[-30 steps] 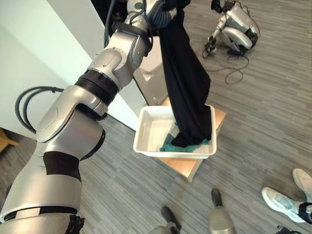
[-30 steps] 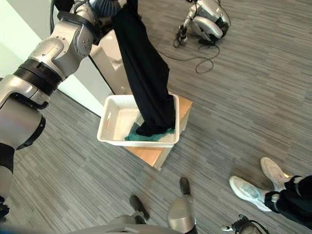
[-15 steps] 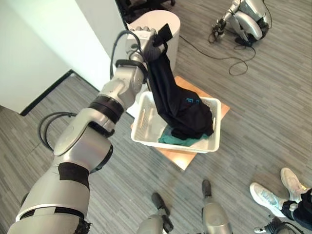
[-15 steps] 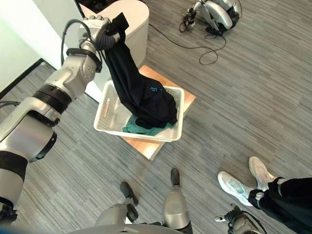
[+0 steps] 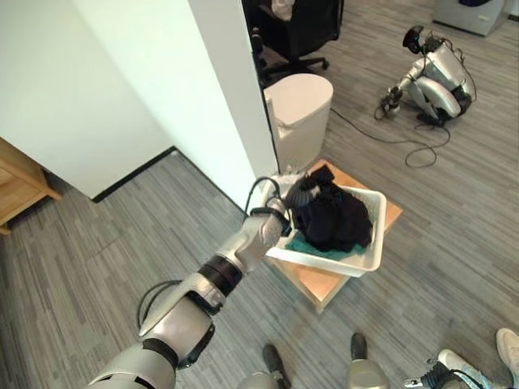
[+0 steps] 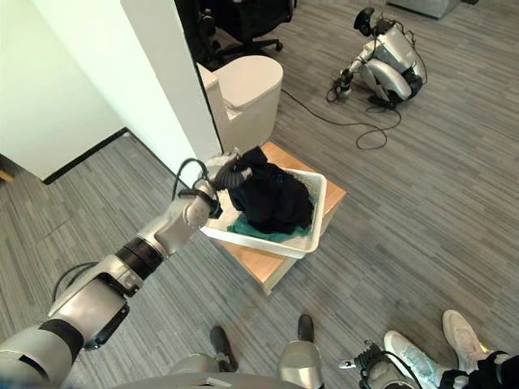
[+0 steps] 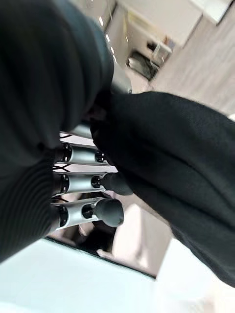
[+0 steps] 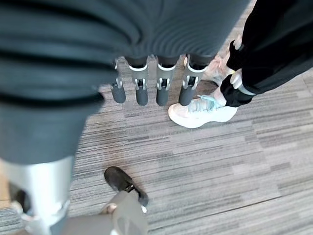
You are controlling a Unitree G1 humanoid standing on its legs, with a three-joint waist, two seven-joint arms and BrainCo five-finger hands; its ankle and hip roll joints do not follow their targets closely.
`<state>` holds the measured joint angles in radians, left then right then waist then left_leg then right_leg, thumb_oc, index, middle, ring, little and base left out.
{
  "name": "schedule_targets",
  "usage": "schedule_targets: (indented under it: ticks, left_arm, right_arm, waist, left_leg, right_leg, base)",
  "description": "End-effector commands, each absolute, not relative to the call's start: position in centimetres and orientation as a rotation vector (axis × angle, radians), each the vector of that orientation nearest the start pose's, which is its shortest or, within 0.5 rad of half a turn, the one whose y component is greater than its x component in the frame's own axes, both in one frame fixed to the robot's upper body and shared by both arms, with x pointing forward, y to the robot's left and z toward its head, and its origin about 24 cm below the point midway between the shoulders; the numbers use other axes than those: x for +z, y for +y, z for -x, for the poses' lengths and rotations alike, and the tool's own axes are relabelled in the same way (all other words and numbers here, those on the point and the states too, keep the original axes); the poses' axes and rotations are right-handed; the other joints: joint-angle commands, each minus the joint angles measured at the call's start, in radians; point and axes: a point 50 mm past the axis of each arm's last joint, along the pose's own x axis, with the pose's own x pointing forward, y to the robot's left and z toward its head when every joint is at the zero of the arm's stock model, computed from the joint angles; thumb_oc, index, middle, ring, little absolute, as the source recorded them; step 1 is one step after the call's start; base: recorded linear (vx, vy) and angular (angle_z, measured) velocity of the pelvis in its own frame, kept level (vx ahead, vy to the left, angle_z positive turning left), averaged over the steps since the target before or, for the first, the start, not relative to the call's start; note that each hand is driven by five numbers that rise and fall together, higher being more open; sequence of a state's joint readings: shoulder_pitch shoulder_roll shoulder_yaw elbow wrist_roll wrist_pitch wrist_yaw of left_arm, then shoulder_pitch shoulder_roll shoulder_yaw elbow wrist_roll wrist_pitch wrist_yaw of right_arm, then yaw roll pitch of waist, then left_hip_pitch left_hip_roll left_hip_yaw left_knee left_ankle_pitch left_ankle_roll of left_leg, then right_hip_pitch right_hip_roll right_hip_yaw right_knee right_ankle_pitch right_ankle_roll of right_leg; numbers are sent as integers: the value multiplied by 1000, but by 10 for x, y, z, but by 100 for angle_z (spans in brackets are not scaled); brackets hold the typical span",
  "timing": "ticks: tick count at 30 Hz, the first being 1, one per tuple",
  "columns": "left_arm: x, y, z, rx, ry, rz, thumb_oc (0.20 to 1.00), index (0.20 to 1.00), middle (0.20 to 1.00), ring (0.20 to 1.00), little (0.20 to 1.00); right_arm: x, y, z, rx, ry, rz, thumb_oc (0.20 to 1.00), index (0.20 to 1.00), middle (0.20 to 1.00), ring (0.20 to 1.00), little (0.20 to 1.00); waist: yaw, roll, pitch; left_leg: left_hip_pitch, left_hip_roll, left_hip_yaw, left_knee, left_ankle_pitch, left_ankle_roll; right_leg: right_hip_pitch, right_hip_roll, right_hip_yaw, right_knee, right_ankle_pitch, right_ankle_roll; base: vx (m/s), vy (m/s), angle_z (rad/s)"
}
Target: Pick up bed clothes into laundry basket.
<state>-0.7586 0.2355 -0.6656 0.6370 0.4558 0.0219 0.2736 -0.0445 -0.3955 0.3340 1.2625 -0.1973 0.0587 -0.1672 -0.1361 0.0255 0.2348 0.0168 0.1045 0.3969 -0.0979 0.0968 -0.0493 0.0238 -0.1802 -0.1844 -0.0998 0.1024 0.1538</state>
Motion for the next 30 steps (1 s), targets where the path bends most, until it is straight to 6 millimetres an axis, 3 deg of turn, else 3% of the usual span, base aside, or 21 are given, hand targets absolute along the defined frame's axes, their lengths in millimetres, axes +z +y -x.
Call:
schedule_targets:
  ticks: [1,4,5,9,10,14,18,19,20,21,22,23,24,27,29,30]
  left_arm:
    - [148,25,-376,-206,-509,-1107,200,200,200,200,200]
    - [162,16,-381,-165,-541,-1125,200,200,200,200,200]
    - [171,16,-386,-138,-553,-1154,200,200,200,200,200]
    - [172,24,-394,-101,-524,-1231,200,200,200,200,200]
    - [178,33,-400,-61,-505,-1259,1000,1000,1000,1000,1000]
    - [180,41,-405,-34,-481,-1272,1000,1000,1000,1000,1000]
    - [185,48,-408,7,-445,-1198,1000,1000,1000,1000,1000]
    - [192,52,-410,15,-431,-1123,1000,1000,1000,1000,1000]
    - [202,55,-412,4,-430,-1065,1000,1000,1000,1000,1000]
    - [203,56,-412,6,-431,-1064,1000,1000,1000,1000,1000]
    - [214,58,-413,9,-453,-1020,1000,1000,1000,1000,1000]
    - [228,59,-411,-3,-483,-904,1000,1000,1000,1000,1000]
    - [229,60,-411,-1,-484,-904,1000,1000,1000,1000,1000]
    - [251,57,-407,-91,-535,-778,1000,1000,1000,1000,1000]
    - [274,49,-399,-147,-613,-703,1000,1000,1000,1000,1000]
    - [284,48,-395,-165,-654,-692,1000,1000,1000,1000,1000]
  right_arm:
    - [-136,-306,-97,1,1232,957,1000,1000,1000,1000,1000]
    - [-135,-307,-95,-2,1211,970,1000,1000,1000,1000,1000]
    - [-134,-308,-95,-10,1200,974,1000,1000,1000,1000,1000]
    - [-134,-305,-99,-24,1177,957,1000,1000,1000,1000,1000]
    - [-135,-303,-99,-35,1172,940,1000,1000,1000,1000,1000]
    - [-136,-302,-97,-37,1174,927,1000,1000,1000,1000,1000]
    - [-126,-309,-118,-97,1113,944,1000,1000,1000,1000,1000]
    - [-108,-321,-151,-154,1014,979,1000,1000,1000,1000,1000]
    - [-74,-341,-195,-244,895,1021,1000,1000,1000,1000,1000]
    - [-73,-341,-196,-244,893,1022,1000,1000,1000,1000,1000]
    - [-46,-360,-216,-319,831,1055,1000,1000,1000,1000,1000]
    - [8,-387,-249,-432,709,1109,1000,1000,1000,1000,1000]
    - [8,-387,-250,-432,707,1110,1000,1000,1000,1000,1000]
    - [95,-417,-284,-582,553,1174,1000,1000,1000,1000,1000]
    - [159,-433,-295,-688,452,1207,1000,1000,1000,1000,1000]
    - [181,-436,-298,-713,418,1234,1000,1000,1000,1000,1000]
  waist:
    - [-19,-21,69]
    - [-44,-48,119]
    - [-65,-71,145]
    - [-89,-91,166]
    - [-101,-95,168]
    - [-108,-91,165]
    - [-113,-73,140]
    - [-109,-53,112]
    - [-96,-32,83]
    - [-97,-32,83]
    - [-89,-23,68]
    - [-72,-9,44]
    - [-74,-8,44]
    - [-44,6,4]
    - [-25,11,-25]
    - [-18,10,-39]
  left_leg:
    - [-7,90,-3,11,-112,-69]
    - [-43,102,8,11,-96,-73]
    - [-65,109,16,11,-87,-75]
    - [-87,113,38,11,-79,-77]
    - [-88,114,53,11,-80,-78]
    - [-80,111,64,11,-90,-77]
    - [-68,106,71,11,-93,-77]
    - [-53,102,70,11,-104,-78]
    - [-45,99,67,11,-105,-79]
    - [-49,100,67,11,-100,-79]
    - [-40,98,65,11,-105,-80]
    - [-30,95,56,11,-105,-81]
    - [-35,96,55,11,-100,-81]
    - [-15,94,44,11,-102,-85]
    - [-4,93,35,11,-101,-89]
    - [2,93,31,11,-103,-91]
  right_leg:
    - [-53,-6,-18,13,-64,24]
    - [-100,-1,-4,16,-49,27]
    - [-132,2,9,20,-39,29]
    - [-174,5,34,24,-24,34]
    - [-186,4,46,23,-18,36]
    - [-188,0,54,24,-20,41]
    - [-182,-3,58,20,-18,38]
    - [-171,-5,56,19,-25,37]
    - [-160,-6,50,16,-29,37]
    - [-164,-5,50,15,-25,35]
    - [-152,-6,45,15,-31,36]
    - [-130,-6,37,13,-39,34]
    - [-134,-5,37,13,-35,32]
    - [-100,-4,22,13,-48,32]
    - [-76,-8,6,13,-54,35]
    - [-65,-8,0,13,-57,36]
  base:
    - [-204,-58,-2]
    - [-203,-62,-4]
    - [-112,-42,-13]
    - [-92,-13,-19]
    - [-12,33,-31]
    - [16,15,-30]
    - [63,14,-11]
    - [145,12,-5]
    - [146,12,-1]
    - [97,0,0]
    - [87,-14,6]
    - [87,-14,10]
    - [85,-11,12]
    - [86,-12,17]
    - [92,-25,15]
    - [115,-24,19]
